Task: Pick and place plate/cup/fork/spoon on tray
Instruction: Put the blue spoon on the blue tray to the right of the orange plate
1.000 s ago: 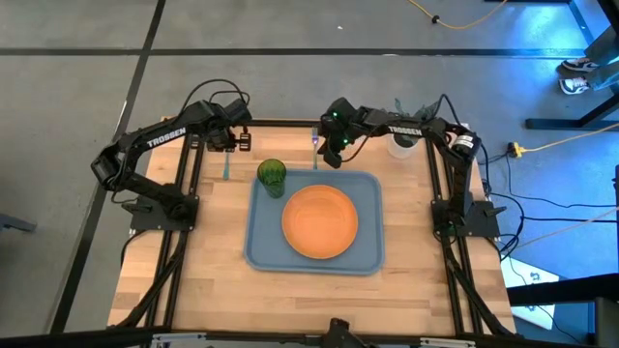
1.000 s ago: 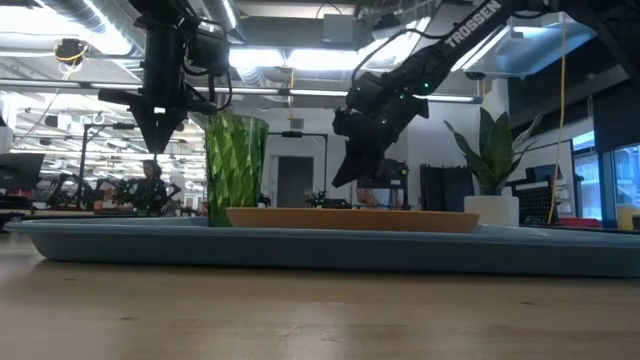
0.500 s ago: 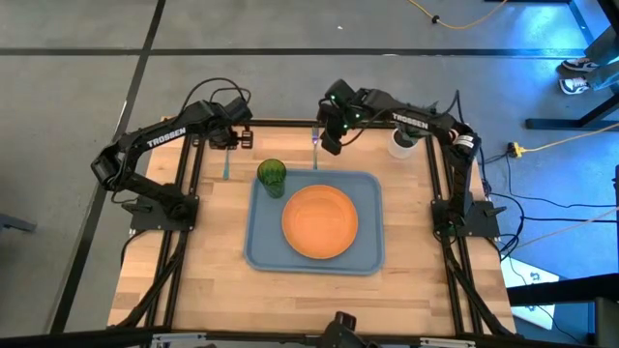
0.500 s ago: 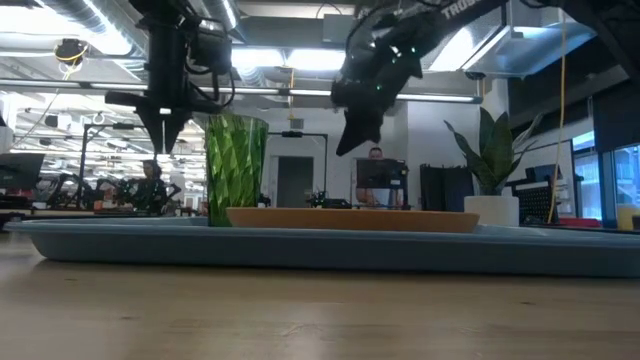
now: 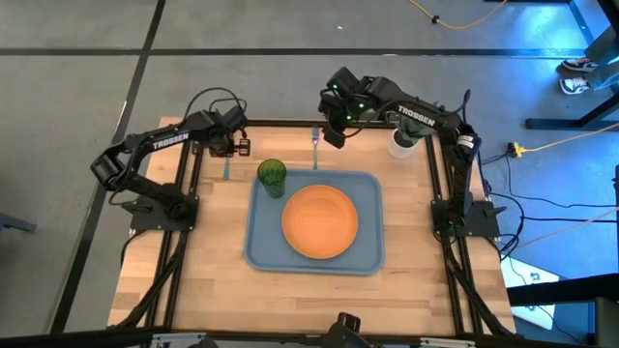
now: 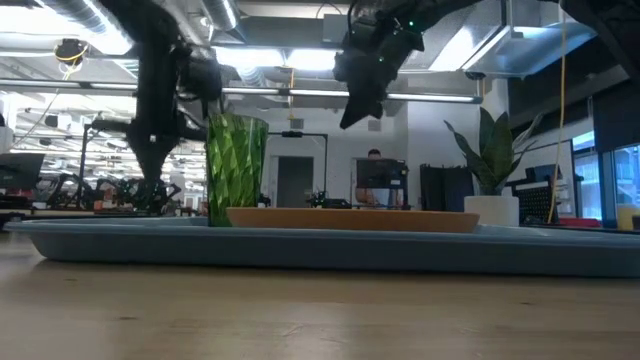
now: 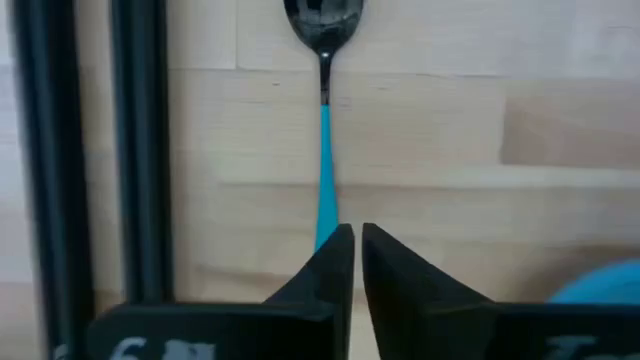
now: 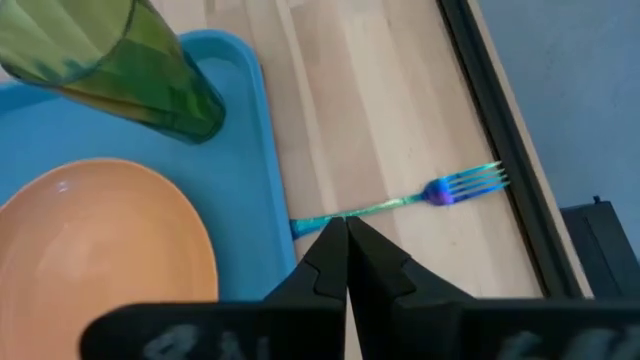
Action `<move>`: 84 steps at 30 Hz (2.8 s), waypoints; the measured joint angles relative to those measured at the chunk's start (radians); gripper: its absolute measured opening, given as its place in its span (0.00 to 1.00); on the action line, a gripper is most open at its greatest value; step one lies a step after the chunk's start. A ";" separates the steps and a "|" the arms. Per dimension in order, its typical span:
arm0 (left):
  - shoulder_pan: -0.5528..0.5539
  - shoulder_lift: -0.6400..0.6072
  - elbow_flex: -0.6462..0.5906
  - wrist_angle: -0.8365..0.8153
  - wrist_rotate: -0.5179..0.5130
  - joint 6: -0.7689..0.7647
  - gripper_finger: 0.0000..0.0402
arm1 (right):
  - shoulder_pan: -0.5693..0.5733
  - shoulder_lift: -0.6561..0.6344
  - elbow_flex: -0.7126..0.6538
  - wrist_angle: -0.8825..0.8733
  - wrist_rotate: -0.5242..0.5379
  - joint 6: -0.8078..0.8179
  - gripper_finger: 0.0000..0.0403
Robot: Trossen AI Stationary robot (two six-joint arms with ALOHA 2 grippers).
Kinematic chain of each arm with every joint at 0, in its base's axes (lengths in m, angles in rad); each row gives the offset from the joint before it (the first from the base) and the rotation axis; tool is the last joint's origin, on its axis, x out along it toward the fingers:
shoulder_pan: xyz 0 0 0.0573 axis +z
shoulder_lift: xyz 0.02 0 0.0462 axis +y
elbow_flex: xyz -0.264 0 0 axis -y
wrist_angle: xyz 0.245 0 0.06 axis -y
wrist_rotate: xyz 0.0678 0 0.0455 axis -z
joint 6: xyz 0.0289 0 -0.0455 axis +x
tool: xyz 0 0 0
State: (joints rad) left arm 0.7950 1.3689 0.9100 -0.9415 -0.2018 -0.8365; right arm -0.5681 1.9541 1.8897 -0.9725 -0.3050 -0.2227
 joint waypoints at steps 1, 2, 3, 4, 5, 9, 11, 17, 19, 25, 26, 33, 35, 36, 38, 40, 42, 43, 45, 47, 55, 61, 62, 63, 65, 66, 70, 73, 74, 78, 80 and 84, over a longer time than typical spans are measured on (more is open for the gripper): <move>0.006 0.000 -0.021 0.031 -0.001 0.001 0.03 | 0.000 0.000 0.004 0.000 0.000 0.000 0.01; 0.011 0.000 -0.041 0.062 -0.003 0.011 0.02 | 0.000 0.000 0.008 -0.004 0.000 -0.001 0.02; 0.015 0.000 -0.056 0.089 -0.007 0.026 0.01 | 0.000 0.000 0.009 -0.004 0.000 -0.001 0.02; 0.018 0.000 -0.067 0.108 -0.007 0.039 0.01 | 0.000 0.000 0.010 -0.003 0.000 -0.001 0.02; 0.023 0.000 -0.076 0.116 -0.006 0.054 0.01 | 0.000 0.000 0.011 -0.004 0.000 -0.001 0.01; 0.053 0.000 -0.080 0.130 -0.006 0.060 0.06 | 0.000 0.000 0.011 -0.013 0.000 0.001 0.01; 0.079 0.000 -0.080 0.131 0.016 0.060 0.09 | 0.000 0.000 0.011 -0.015 0.000 0.002 0.01; 0.138 0.000 -0.080 0.144 0.074 0.061 0.15 | 0.000 0.000 0.011 -0.018 0.000 0.004 0.01; 0.144 0.000 -0.080 0.166 0.062 0.062 0.16 | 0.000 0.000 0.011 -0.017 0.000 0.004 0.01; 0.141 0.033 -0.079 0.229 0.048 0.078 0.16 | 0.000 0.000 0.011 -0.017 0.000 0.004 0.01; 0.138 0.048 -0.079 0.236 0.047 0.097 0.16 | 0.000 0.000 0.011 -0.017 0.000 0.004 0.01; 0.141 0.163 -0.079 0.257 0.022 0.133 0.16 | 0.000 0.000 0.011 -0.016 0.000 0.004 0.01; 0.144 0.193 -0.079 0.257 0.007 0.133 0.16 | 0.000 0.000 0.011 -0.016 0.000 0.004 0.01; 0.144 0.206 -0.079 0.258 0.005 0.133 0.16 | 0.000 0.000 0.011 -0.016 0.001 0.004 0.01; 0.143 0.228 -0.079 0.258 -0.004 0.133 0.16 | 0.000 0.000 0.011 -0.016 0.015 0.004 0.01; 0.138 0.237 -0.078 0.269 -0.017 0.133 0.16 | 0.000 0.000 0.011 -0.016 0.041 0.004 0.01; 0.132 0.243 -0.077 0.293 -0.020 0.133 0.16 | 0.000 0.000 0.011 -0.016 0.050 0.005 0.01; 0.131 0.243 -0.077 0.297 -0.016 0.133 0.16 | 0.000 0.000 0.011 -0.016 0.050 0.005 0.01; 0.134 0.242 -0.077 0.307 -0.009 0.133 0.16 | 0.000 0.000 0.011 -0.016 0.050 0.005 0.01; 0.134 0.242 -0.077 0.310 -0.016 0.139 0.16 | 0.000 0.000 0.011 -0.017 0.050 0.005 0.02; 0.134 0.243 -0.077 0.321 -0.022 0.133 0.16 | 0.000 0.000 0.011 -0.021 0.050 0.005 0.01; 0.134 0.249 -0.077 0.327 -0.027 0.127 0.16 | 0.000 0.000 0.011 -0.021 0.051 0.004 0.01; 0.134 0.249 -0.077 0.329 -0.028 0.121 0.16 | 0.000 0.000 0.011 -0.021 0.051 0.005 0.02; 0.134 0.249 -0.077 0.333 -0.029 0.114 0.16 | 0.000 0.000 0.011 -0.021 0.051 0.005 0.02; 0.134 0.249 -0.077 0.334 -0.032 0.112 0.16 | 0.000 0.000 0.011 -0.022 0.051 0.004 0.02; 0.134 0.249 -0.077 0.334 -0.032 0.111 0.16 | 0.000 0.000 0.011 -0.022 0.051 0.004 0.02; 0.134 0.249 -0.077 0.334 -0.032 0.111 0.16 | 0.000 0.000 0.011 -0.022 0.051 0.003 0.01; 0.134 0.249 -0.077 0.333 -0.032 0.110 0.15 | 0.000 0.000 0.011 -0.024 0.051 0.003 0.02; 0.134 0.249 -0.077 0.334 -0.032 0.110 0.15 | 0.000 0.000 0.011 -0.026 0.051 0.002 0.02; 0.134 0.251 -0.077 0.333 -0.033 0.110 0.12 | 0.000 0.000 0.011 -0.025 0.051 0.001 0.01; 0.126 0.261 -0.076 0.333 -0.047 0.111 0.10 | 0.000 0.000 0.011 -0.025 0.051 0.001 0.01; 0.106 0.279 -0.076 0.326 -0.069 0.113 0.05 | 0.000 0.000 0.011 -0.025 0.051 0.001 0.01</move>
State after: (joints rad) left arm 0.9013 1.6483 0.8341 -0.6156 -0.2704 -0.7240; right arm -0.5682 1.9541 1.9003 -0.9974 -0.2539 -0.2218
